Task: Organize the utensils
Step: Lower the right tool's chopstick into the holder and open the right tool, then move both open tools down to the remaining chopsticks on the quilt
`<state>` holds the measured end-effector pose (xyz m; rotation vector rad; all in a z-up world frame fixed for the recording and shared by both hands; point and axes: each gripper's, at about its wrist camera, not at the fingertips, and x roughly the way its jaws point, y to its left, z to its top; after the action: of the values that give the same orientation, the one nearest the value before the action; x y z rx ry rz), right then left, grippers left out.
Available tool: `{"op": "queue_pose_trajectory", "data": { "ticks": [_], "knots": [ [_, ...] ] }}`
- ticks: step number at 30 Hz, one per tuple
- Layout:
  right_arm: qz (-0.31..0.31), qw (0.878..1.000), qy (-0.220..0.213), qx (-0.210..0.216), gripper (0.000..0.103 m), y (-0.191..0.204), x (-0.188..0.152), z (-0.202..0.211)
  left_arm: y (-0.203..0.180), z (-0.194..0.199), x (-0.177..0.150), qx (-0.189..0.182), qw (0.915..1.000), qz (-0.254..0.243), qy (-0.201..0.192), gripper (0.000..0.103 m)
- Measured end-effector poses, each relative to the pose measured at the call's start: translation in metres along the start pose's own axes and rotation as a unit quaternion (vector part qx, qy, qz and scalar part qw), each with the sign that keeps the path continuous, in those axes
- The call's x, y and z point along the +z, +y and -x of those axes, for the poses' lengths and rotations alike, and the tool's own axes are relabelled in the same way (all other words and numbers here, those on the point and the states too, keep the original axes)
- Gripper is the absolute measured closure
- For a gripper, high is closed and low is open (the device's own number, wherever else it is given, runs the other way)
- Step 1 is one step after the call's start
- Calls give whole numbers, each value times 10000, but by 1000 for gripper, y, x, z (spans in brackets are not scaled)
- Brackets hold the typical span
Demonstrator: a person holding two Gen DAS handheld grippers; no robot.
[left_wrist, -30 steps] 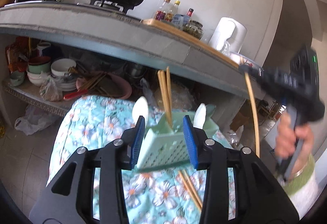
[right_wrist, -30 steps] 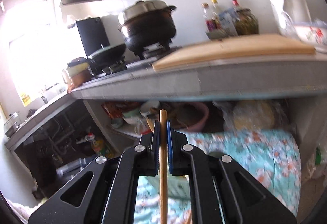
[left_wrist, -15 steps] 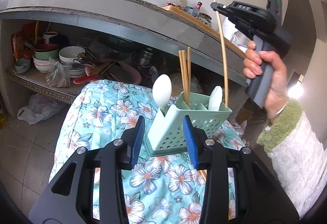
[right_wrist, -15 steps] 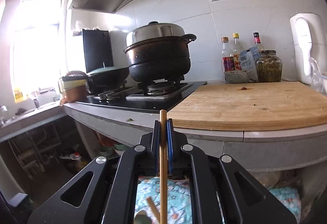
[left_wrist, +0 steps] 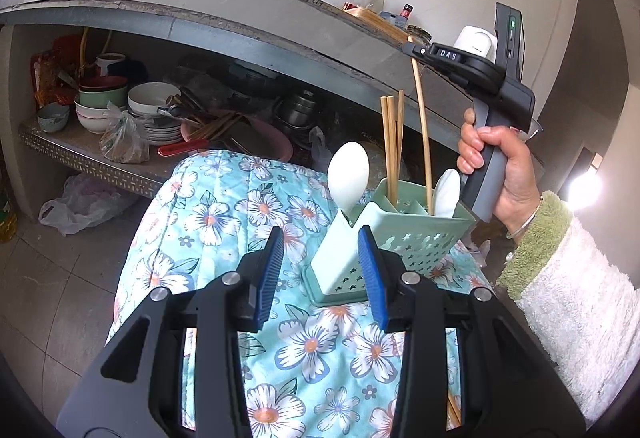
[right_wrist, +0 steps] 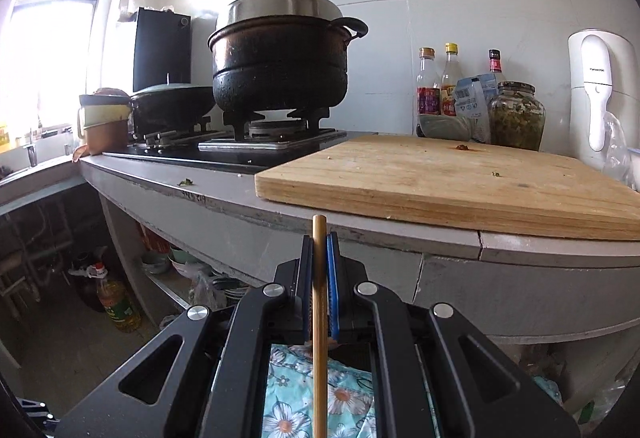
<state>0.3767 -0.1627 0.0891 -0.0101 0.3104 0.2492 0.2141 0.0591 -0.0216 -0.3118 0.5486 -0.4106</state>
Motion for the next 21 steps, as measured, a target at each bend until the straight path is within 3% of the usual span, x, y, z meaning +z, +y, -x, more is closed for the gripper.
{"op": "queue_pose_trajectory", "data": {
  "ticks": [7,9,11,16,21],
  "knots": [
    [146,9998,146,21,95,-2,-8,13,-5,-2,-1,1,10000,-51,54,67],
    [102,9999,135,15,89,-5,-9,23,-8,-1,-2,0,10000,-75,56,67],
    [-11,10000,79,53,82,-10,-10,38,-12,1,-3,-5,9999,-111,58,67],
    [-230,9997,17,106,81,-22,-17,84,-23,4,-4,-1,9996,-260,68,67],
    [-649,9976,201,141,72,-38,-44,143,-33,0,-12,48,9989,-383,276,67]
  ]
}}
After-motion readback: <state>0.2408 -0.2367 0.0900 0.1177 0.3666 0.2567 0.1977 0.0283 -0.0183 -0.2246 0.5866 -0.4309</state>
